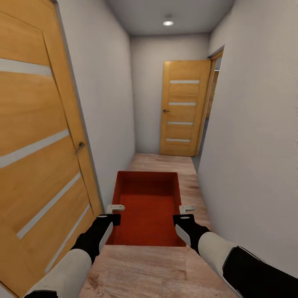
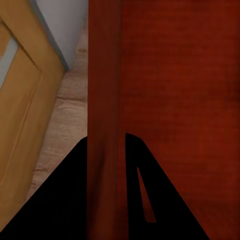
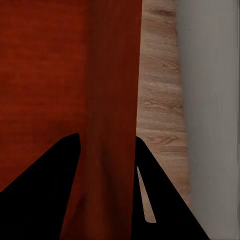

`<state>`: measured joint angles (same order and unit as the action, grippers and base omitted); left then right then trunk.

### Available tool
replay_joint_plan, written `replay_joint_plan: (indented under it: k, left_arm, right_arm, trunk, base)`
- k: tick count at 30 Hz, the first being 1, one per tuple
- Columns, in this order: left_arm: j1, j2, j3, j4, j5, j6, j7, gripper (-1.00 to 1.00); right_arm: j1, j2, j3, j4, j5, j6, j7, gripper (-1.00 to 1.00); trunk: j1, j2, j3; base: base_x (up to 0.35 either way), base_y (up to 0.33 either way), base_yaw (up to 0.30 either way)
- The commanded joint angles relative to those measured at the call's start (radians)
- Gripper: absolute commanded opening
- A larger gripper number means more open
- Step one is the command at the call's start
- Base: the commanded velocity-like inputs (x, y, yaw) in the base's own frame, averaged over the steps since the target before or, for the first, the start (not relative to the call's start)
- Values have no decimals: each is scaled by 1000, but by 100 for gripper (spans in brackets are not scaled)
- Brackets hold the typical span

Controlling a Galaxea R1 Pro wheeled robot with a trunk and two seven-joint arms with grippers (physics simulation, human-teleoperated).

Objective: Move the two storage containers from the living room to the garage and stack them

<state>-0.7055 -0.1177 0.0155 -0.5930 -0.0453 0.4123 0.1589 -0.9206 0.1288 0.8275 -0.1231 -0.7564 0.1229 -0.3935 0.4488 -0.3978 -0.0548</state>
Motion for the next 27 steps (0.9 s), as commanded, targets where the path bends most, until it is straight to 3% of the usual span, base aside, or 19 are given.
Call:
replay_joint_plan:
  k: [1,27]
  left_arm:
    - [0,-16,3,1,-1,8,1,-100]
    - [0,-17,3,1,-1,8,1,-100]
  right_arm:
    - [-1,0,48,-30,25,-54,-2,-100]
    - [-1,0,48,-30,26,-54,-2,-100]
  trunk:
    - [1,-2,-2]
    - [1,-2,-2]
  base:
    - [322,0,-201]
    - [322,0,-12]
